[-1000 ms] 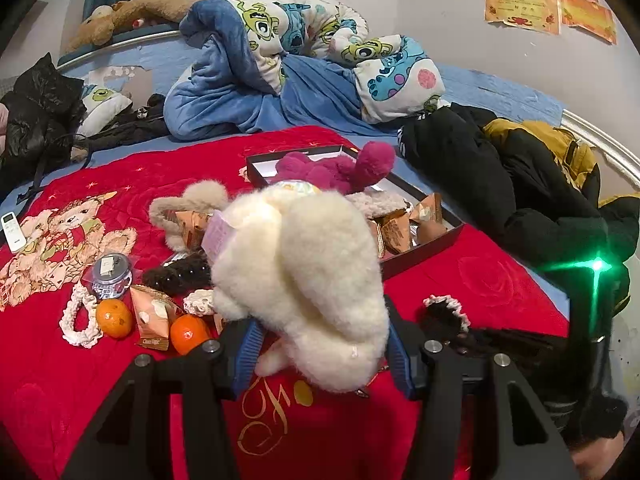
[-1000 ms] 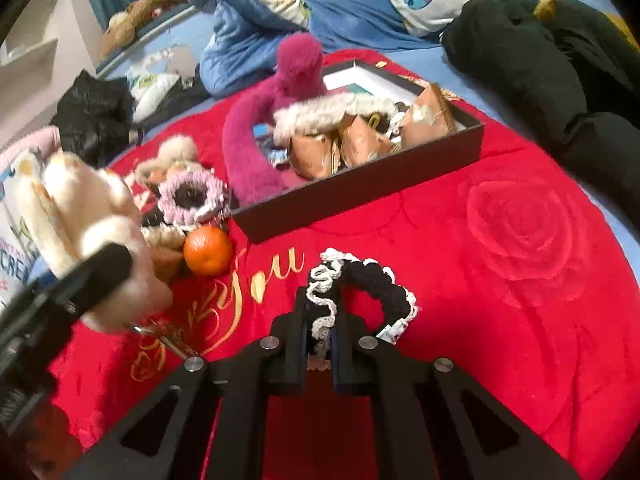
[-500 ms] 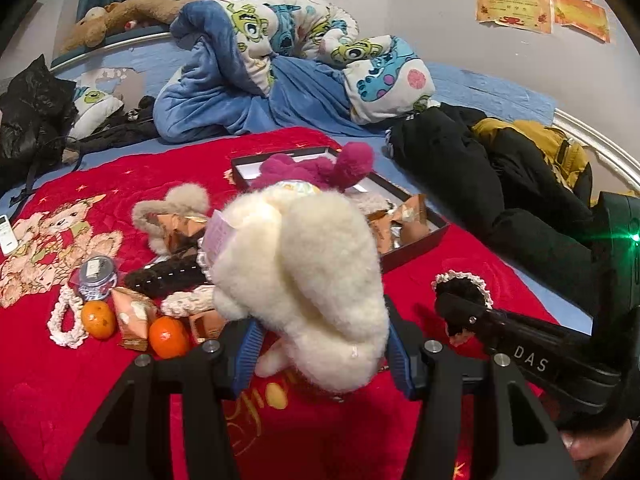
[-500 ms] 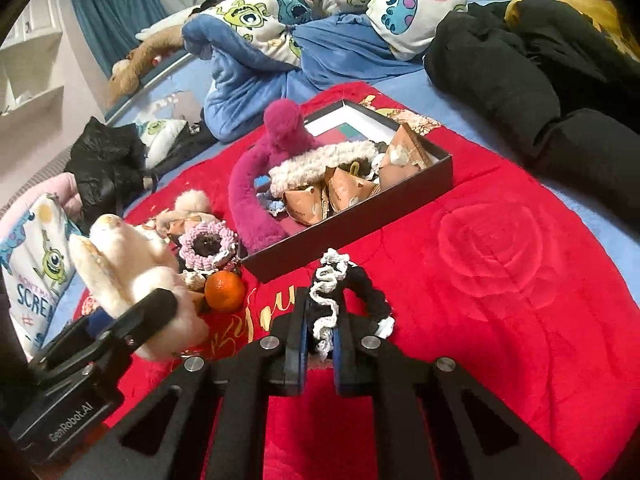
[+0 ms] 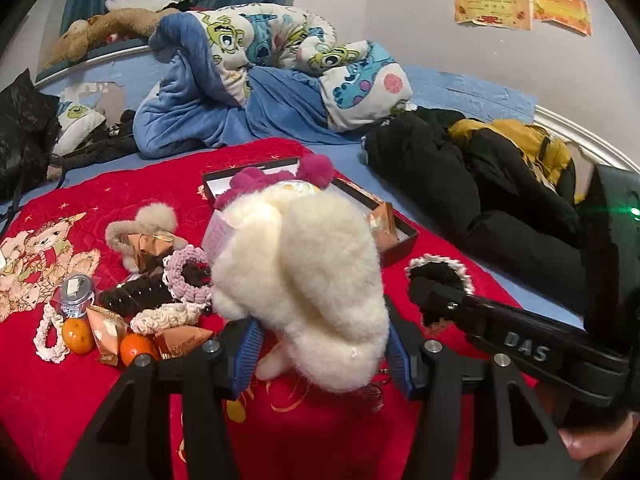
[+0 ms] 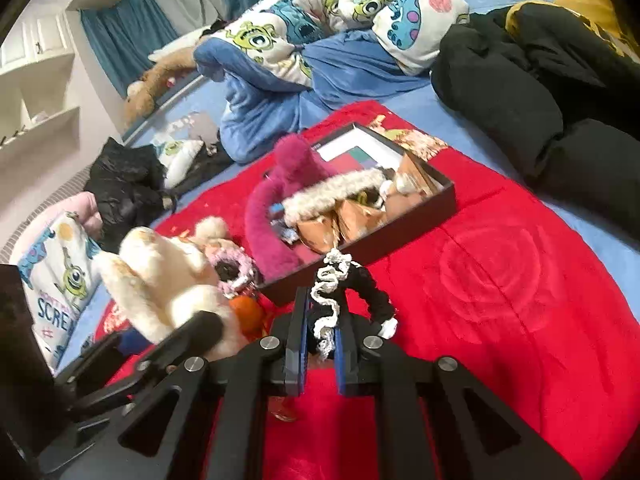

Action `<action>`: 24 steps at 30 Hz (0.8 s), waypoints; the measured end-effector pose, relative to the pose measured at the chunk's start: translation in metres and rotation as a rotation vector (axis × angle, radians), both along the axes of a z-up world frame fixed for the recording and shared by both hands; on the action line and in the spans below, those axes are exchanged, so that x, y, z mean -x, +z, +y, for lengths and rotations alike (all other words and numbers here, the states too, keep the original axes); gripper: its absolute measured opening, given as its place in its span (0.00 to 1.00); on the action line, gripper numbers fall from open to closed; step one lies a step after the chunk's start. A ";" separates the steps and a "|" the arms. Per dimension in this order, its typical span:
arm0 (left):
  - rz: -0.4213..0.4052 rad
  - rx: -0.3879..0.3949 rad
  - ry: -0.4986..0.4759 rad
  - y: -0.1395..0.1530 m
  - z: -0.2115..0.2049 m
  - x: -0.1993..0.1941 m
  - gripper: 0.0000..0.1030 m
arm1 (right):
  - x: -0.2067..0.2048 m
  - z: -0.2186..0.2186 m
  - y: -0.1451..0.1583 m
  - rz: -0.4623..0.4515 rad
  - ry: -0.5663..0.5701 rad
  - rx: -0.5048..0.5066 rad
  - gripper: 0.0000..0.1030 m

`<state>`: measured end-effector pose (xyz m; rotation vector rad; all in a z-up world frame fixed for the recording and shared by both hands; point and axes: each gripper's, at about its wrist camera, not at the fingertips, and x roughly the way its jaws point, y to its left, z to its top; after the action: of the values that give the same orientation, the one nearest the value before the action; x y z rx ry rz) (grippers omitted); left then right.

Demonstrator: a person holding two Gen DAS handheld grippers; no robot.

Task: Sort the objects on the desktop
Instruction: 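Carry the white keychain and black lace hair tie toward the black box with both grippers, then lower the white keychain and black lace hair tie into the box and open both grippers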

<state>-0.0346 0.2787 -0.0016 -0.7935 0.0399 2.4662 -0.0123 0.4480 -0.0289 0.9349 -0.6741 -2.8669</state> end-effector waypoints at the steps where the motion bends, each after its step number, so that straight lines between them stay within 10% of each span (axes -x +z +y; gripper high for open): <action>1: -0.001 0.005 0.004 0.001 0.002 0.004 0.54 | 0.001 0.001 0.002 0.006 -0.003 0.001 0.11; 15: 0.089 -0.007 -0.013 0.043 0.037 0.082 0.54 | 0.081 0.028 0.022 0.093 0.023 -0.010 0.11; 24: 0.106 -0.031 -0.015 0.000 0.058 0.135 0.54 | 0.136 0.045 -0.010 0.084 0.044 -0.041 0.11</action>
<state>-0.1692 0.3368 -0.0015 -0.6465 0.0457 2.4865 -0.1480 0.4933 -0.0388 0.8178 -0.5819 -2.8726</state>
